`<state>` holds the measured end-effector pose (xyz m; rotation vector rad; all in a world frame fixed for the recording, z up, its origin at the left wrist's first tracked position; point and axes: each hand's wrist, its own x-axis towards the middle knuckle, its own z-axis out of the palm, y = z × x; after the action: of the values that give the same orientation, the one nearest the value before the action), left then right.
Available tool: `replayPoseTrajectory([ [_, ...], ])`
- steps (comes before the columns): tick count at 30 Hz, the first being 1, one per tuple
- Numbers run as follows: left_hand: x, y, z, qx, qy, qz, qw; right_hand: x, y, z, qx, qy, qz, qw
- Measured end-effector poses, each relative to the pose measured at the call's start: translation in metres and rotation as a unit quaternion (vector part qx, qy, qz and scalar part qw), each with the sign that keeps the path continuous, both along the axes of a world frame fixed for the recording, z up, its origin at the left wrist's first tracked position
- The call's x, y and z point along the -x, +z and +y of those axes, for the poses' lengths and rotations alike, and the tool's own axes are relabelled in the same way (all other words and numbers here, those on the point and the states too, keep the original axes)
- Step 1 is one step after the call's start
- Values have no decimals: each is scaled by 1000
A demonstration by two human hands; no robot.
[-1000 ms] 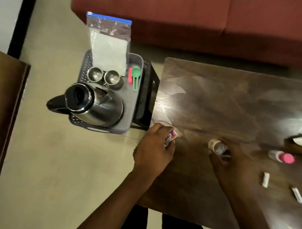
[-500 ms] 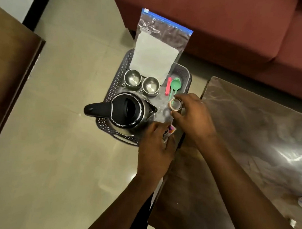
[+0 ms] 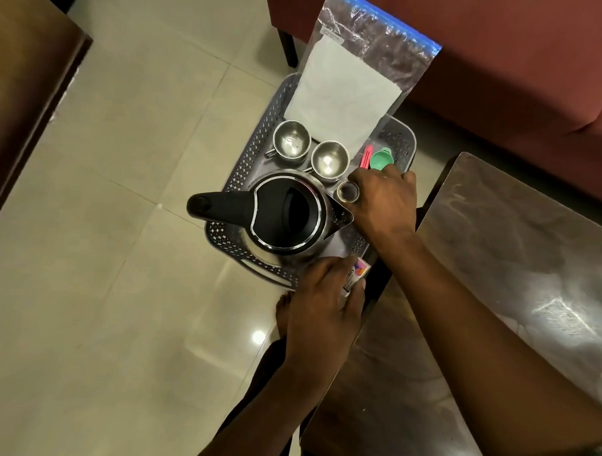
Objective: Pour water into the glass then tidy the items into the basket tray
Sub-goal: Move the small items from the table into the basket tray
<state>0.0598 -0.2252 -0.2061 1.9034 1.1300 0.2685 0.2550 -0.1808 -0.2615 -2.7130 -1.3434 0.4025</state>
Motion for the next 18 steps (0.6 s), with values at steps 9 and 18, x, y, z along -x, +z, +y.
replayPoseTrajectory([
  [9,8,-10,-3,-13,0,7,1000,2,-11,3,-1,3,-52,999],
  [18,-6,-1,-10,-19,13,-26,999,-4,45,-41,-87,-26,146,985],
])
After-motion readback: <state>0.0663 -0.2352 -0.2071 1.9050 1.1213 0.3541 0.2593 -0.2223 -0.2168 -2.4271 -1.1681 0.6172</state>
